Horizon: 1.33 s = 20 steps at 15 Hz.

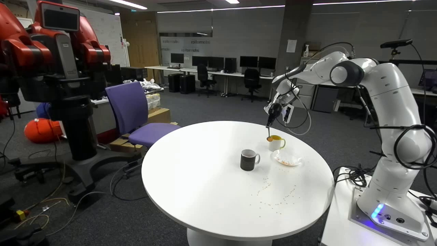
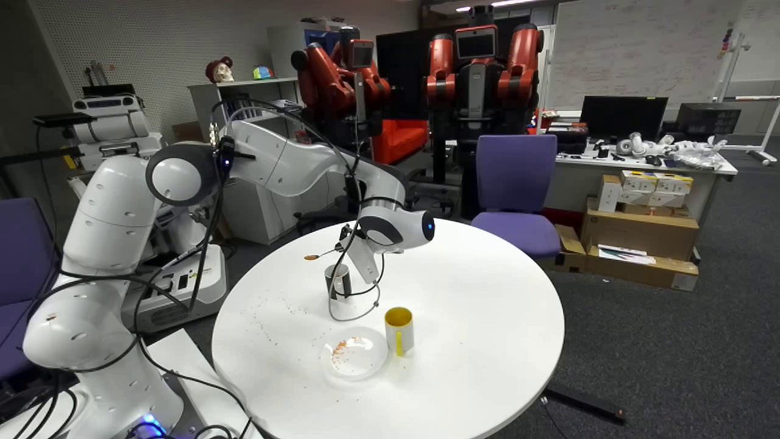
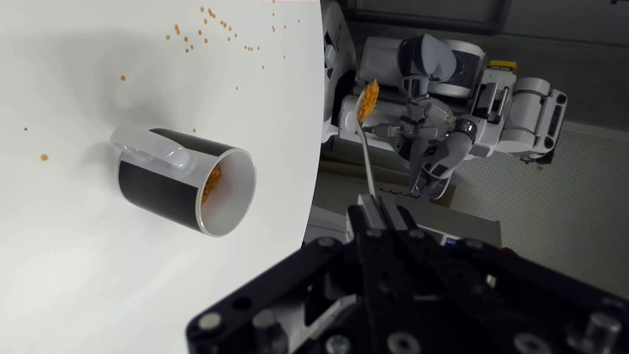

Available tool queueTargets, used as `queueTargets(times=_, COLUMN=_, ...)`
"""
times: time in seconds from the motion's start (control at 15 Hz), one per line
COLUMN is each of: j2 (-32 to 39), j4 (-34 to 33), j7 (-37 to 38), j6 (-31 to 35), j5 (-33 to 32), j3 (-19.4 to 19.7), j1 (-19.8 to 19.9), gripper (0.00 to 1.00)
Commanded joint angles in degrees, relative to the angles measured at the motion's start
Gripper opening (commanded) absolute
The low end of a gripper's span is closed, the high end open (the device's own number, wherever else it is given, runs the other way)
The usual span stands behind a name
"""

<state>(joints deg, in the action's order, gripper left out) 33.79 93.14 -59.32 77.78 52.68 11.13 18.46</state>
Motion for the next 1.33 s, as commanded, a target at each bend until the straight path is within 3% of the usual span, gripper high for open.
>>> queueTargets(times=0.0, j2=1.91, j4=-2.92, j7=-2.58, j6=0.37, j5=0.61, j3=-1.96, j1=1.74, gripper=0.01)
queueTargets(times=0.67, j2=5.0, j4=-6.18, j7=-11.25, j6=-0.97, j5=2.42, j3=-4.53, j1=2.66, gripper=0.01)
queueTargets(times=1.27, j2=4.6, j4=-4.76, j7=-10.37, j6=0.19, j5=1.21, j3=-4.0, j1=1.67, gripper=0.03)
